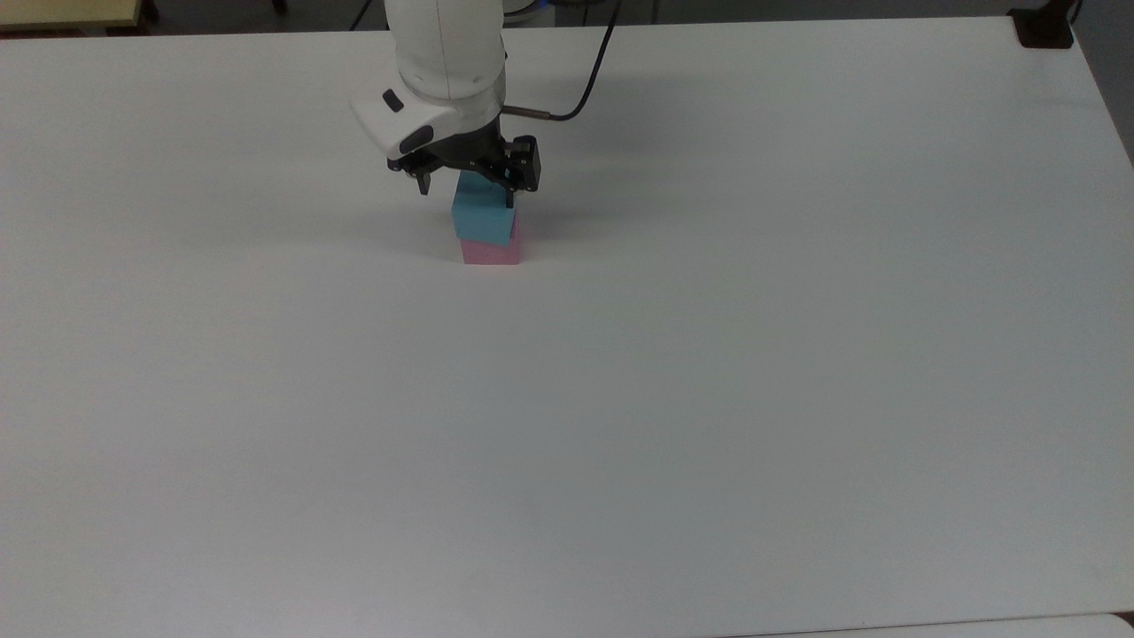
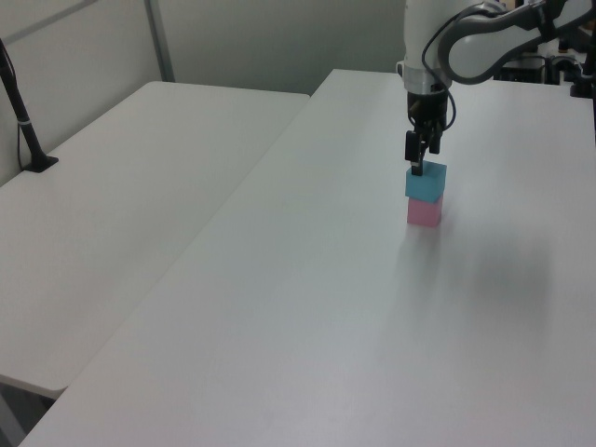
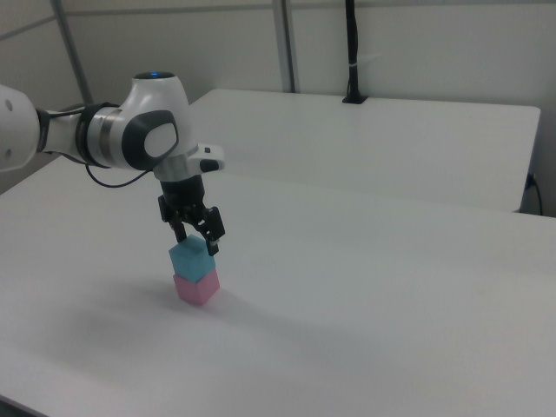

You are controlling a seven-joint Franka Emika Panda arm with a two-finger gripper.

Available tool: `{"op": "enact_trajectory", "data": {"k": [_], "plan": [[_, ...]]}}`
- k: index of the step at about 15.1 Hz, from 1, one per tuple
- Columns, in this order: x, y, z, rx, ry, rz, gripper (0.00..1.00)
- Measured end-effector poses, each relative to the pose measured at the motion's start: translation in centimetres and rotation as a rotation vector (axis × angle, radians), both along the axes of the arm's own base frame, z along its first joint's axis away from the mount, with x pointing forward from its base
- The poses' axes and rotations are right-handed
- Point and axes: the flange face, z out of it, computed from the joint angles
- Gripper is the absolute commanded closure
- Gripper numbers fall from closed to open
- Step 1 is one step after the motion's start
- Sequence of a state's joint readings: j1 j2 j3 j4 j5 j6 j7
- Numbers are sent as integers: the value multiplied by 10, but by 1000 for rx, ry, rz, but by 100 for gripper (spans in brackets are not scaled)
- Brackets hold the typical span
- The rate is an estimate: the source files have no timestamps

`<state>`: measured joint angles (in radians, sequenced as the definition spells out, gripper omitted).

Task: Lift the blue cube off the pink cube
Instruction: 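Close the gripper on the light-blue cube and lift it, then carry the light-blue cube beside the pink cube and lower it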

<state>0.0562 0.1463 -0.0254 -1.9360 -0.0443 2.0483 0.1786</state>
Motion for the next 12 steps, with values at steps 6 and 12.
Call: {"op": "enact_trajectory", "data": {"k": [6,12], "plan": [[5,9,-18,-2,15,1,50],[18,4,10,0,-44,0,50]]}}
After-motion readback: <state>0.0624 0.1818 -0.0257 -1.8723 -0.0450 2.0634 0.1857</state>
